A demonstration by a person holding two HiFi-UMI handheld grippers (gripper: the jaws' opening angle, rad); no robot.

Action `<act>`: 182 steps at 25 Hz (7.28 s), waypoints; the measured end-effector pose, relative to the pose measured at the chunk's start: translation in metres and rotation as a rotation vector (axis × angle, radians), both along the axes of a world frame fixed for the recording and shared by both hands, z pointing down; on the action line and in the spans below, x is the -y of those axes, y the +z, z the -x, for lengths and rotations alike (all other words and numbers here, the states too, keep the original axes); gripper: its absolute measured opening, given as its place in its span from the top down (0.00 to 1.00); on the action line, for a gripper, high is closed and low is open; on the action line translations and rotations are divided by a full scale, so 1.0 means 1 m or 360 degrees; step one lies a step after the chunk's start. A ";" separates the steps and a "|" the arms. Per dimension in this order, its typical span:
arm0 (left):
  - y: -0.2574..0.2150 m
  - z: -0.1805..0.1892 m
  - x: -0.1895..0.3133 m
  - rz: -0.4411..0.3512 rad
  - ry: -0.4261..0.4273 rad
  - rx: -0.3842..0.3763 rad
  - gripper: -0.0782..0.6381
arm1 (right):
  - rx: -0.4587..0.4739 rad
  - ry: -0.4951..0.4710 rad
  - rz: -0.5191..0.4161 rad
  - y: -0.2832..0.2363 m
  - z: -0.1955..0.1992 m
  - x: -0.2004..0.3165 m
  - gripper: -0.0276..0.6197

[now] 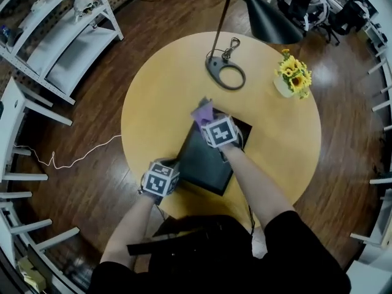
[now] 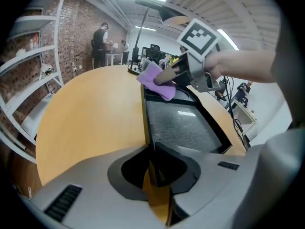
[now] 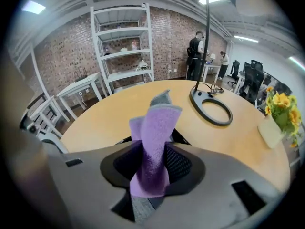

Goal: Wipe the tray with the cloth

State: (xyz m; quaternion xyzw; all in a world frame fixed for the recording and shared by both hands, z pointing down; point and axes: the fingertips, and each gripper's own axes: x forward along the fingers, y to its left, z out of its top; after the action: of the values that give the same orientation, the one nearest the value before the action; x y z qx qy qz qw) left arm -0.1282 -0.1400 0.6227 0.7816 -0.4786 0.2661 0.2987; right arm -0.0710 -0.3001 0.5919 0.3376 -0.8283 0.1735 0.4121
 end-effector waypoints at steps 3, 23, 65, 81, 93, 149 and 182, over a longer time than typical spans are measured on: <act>0.002 -0.004 -0.004 0.0032 -0.0022 -0.0023 0.82 | -0.0026 0.0061 0.0000 0.015 -0.005 0.001 0.74; 0.015 -0.026 -0.008 0.0009 -0.0036 -0.0071 0.82 | -0.0283 0.0235 0.0138 0.030 -0.165 -0.038 0.74; 0.014 -0.050 -0.035 0.0163 -0.0271 -0.0282 0.79 | -0.0304 0.0284 -0.0109 0.031 -0.174 -0.060 0.75; 0.017 -0.061 -0.033 0.0315 -0.0429 -0.0356 0.78 | 0.0220 0.0159 0.0108 0.010 -0.047 -0.091 0.76; 0.018 -0.061 -0.033 0.0285 -0.0410 -0.0423 0.77 | 0.0009 0.0516 0.0146 0.048 -0.105 -0.095 0.76; -0.014 -0.029 -0.042 0.0047 -0.0459 -0.0894 0.74 | 0.0182 0.0357 0.0346 0.049 -0.049 -0.196 0.76; 0.018 -0.070 -0.022 0.0274 -0.0200 -0.0340 0.75 | -0.0091 0.0388 0.0395 0.059 -0.169 -0.190 0.76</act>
State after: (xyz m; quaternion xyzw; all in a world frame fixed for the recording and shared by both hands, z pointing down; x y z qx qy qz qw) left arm -0.0581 -0.1183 0.6410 0.7454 -0.4676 0.2022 0.4299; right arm 0.0984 -0.1098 0.6510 0.3869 -0.7415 0.3133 0.4499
